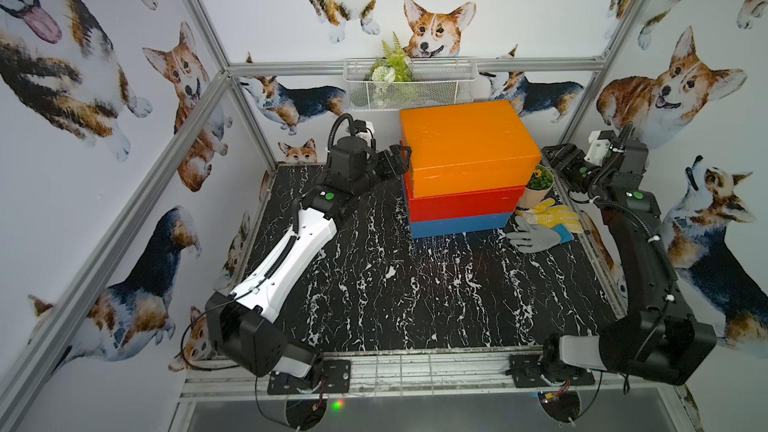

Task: Stack the shoeboxes
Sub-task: Adjust the shoebox.

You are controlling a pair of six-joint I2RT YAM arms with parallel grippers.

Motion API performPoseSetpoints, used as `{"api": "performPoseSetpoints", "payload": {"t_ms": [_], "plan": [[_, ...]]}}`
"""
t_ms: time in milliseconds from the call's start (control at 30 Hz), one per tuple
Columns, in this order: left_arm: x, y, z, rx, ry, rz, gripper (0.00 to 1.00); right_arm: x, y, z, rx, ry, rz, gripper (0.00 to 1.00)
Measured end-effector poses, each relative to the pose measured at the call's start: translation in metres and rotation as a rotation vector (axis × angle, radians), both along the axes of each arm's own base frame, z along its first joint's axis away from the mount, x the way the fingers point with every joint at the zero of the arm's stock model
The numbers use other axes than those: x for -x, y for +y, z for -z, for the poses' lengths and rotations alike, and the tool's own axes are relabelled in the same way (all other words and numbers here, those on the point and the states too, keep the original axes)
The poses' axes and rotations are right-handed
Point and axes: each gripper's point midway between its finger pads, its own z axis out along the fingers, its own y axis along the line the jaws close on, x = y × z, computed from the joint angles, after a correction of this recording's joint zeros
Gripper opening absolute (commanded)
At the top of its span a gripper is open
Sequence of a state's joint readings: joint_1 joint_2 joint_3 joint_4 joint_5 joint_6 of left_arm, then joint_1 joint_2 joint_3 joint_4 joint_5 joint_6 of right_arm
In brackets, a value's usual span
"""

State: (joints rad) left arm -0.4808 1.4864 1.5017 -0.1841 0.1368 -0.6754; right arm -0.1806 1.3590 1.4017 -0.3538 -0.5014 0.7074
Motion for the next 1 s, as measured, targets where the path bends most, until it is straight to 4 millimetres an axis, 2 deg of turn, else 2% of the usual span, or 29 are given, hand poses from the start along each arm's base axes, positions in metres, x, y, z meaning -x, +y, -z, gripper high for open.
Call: {"api": "performPoseSetpoints", "payload": {"t_ms": [133,300,467,633,833,1000], "plan": [[-0.009,-0.01,0.006,0.008,0.022,0.025,0.9,-0.014,0.019,0.003,-0.012,0.008,-0.063,0.75],[-0.012,-0.016,0.013,0.012,0.042,0.045,0.9,-0.018,0.04,0.004,-0.011,0.011,-0.114,0.75],[-0.01,-0.018,0.012,0.016,0.044,0.059,0.9,-0.017,0.036,0.003,0.002,0.007,-0.094,0.76],[-0.008,-0.015,0.01,0.019,0.038,0.057,0.9,-0.01,0.031,-0.009,0.008,-0.022,-0.077,0.76],[-0.009,-0.017,0.01,0.028,0.041,0.063,0.9,-0.016,0.046,0.0,-0.001,0.0,-0.121,0.75],[-0.009,-0.019,0.013,0.03,0.051,0.071,0.9,-0.015,0.051,0.001,-0.005,0.001,-0.137,0.75]]}}
